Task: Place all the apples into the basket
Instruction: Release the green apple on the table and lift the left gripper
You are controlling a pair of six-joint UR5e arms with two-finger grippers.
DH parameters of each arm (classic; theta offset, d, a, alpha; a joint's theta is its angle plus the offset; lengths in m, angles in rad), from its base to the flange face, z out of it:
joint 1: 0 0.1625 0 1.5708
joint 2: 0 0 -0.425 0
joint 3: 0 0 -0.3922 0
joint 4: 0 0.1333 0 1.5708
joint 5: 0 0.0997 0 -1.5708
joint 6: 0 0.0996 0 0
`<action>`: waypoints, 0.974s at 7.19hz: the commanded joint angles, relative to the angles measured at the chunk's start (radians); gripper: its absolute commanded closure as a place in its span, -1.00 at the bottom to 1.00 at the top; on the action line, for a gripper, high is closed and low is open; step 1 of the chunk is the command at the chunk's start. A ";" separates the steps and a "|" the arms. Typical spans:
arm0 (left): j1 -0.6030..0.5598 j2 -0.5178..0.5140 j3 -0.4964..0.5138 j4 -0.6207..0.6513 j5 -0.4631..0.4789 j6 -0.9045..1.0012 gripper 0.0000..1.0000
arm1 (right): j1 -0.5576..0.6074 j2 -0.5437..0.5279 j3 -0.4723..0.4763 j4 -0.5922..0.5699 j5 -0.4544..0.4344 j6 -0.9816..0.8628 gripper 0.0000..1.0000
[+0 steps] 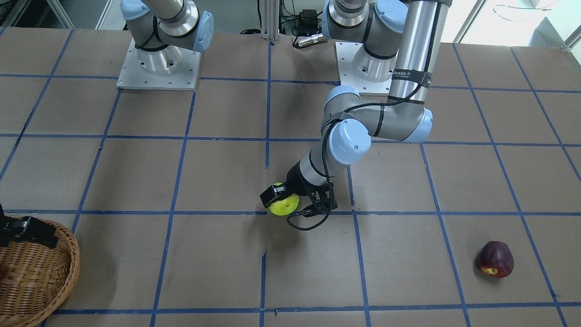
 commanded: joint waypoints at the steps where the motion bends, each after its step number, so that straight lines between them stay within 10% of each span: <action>1: -0.018 -0.037 0.029 0.000 -0.001 -0.024 -1.00 | 0.090 -0.001 0.002 0.020 0.006 0.050 -1.00; 5: 0.093 0.024 0.080 -0.039 -0.010 -0.013 -1.00 | 0.215 0.002 0.014 0.020 0.007 0.051 -1.00; 7: 0.170 0.060 0.168 -0.253 -0.001 0.157 -1.00 | 0.302 0.011 0.023 0.020 0.010 0.052 -0.98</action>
